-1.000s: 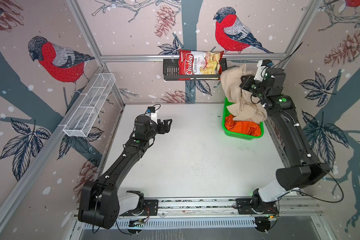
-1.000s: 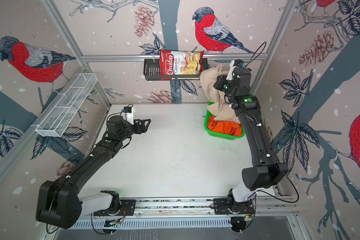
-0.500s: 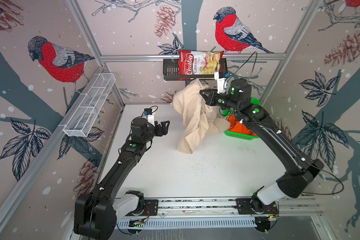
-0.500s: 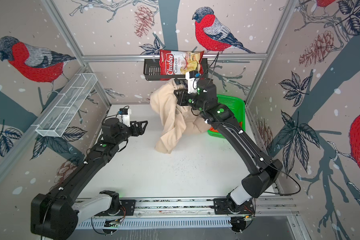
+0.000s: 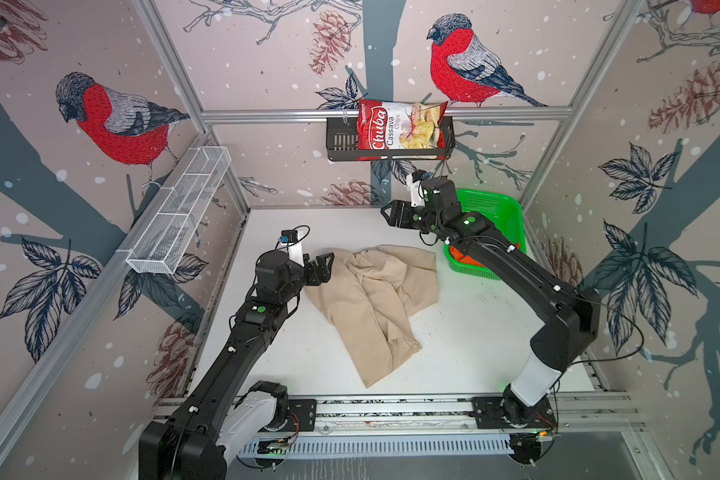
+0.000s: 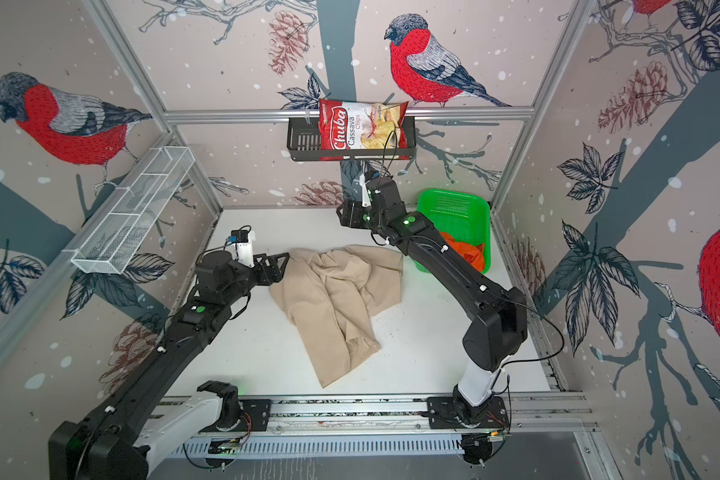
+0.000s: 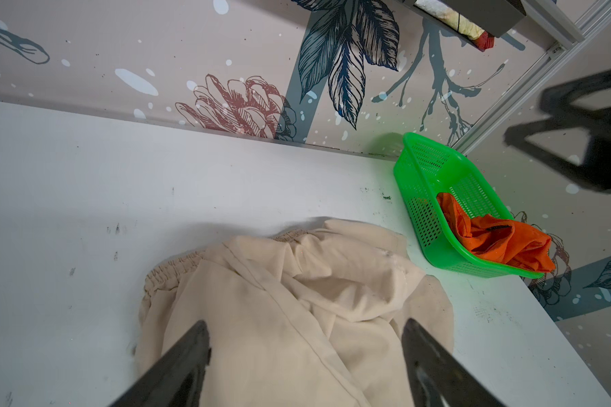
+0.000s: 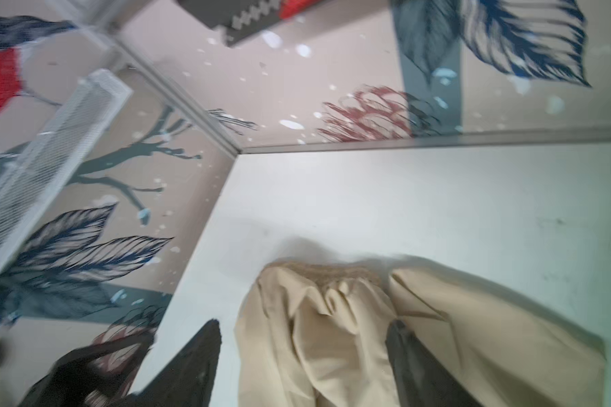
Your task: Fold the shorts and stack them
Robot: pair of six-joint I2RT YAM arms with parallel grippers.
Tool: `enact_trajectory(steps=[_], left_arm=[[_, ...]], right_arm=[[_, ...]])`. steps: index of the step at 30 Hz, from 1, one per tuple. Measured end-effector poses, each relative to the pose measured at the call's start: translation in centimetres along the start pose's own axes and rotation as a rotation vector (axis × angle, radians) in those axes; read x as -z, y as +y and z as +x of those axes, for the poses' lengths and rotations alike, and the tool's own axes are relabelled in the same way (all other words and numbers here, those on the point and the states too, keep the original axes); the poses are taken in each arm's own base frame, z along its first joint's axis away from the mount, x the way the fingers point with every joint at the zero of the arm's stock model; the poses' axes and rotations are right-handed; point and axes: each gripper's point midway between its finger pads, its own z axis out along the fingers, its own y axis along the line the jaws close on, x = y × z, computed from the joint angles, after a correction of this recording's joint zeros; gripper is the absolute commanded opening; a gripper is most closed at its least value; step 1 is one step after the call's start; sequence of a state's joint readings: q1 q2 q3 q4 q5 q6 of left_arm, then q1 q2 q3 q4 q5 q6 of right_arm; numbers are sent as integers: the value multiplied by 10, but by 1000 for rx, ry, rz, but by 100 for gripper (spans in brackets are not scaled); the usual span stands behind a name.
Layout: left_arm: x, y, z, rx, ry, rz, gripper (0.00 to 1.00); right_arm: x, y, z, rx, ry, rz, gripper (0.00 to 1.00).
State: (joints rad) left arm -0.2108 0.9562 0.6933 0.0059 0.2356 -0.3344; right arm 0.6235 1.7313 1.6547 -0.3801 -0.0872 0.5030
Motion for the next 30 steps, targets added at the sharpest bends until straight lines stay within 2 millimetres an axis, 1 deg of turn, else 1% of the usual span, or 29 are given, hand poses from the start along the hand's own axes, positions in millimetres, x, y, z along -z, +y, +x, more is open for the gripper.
enact_trajectory(steps=[3,6,8,10,12,17,19,21,22,23,25,26,28,30], left_arm=[[3,3,11,7,16,-6,84],[3,6,19,15,31,-10,84],[2,7,24,19,40,-13,84],[1,8,27,22,50,-13,84],[-1,9,30,24,60,-13,84],[-4,9,35,28,79,-6,84],[-5,10,37,30,86,-5,84],[-6,10,38,31,89,-6,84],[-6,10,38,32,92,-7,84],[-7,11,38,32,94,-7,84],[-7,10,38,32,95,-5,84],[-7,10,37,31,93,-4,84],[-8,9,37,32,94,0,84],[-9,8,38,40,94,13,84]], right_arm=[[-21,-57,34,-65,93,142,75],[-35,-108,60,-124,161,271,75],[-40,-133,75,-145,200,332,75],[-42,-152,88,-164,230,384,76],[-39,-172,99,-192,249,435,76],[-28,-212,117,-243,281,508,77],[-22,-224,122,-260,290,534,77],[-13,-231,123,-269,286,553,77],[-10,-231,122,-268,280,554,77],[-6,-228,121,-265,274,548,77],[1,-216,114,-247,254,519,77],[6,-205,109,-225,239,498,77],[12,-174,98,-178,198,433,77],[18,-131,89,-119,156,344,77]])
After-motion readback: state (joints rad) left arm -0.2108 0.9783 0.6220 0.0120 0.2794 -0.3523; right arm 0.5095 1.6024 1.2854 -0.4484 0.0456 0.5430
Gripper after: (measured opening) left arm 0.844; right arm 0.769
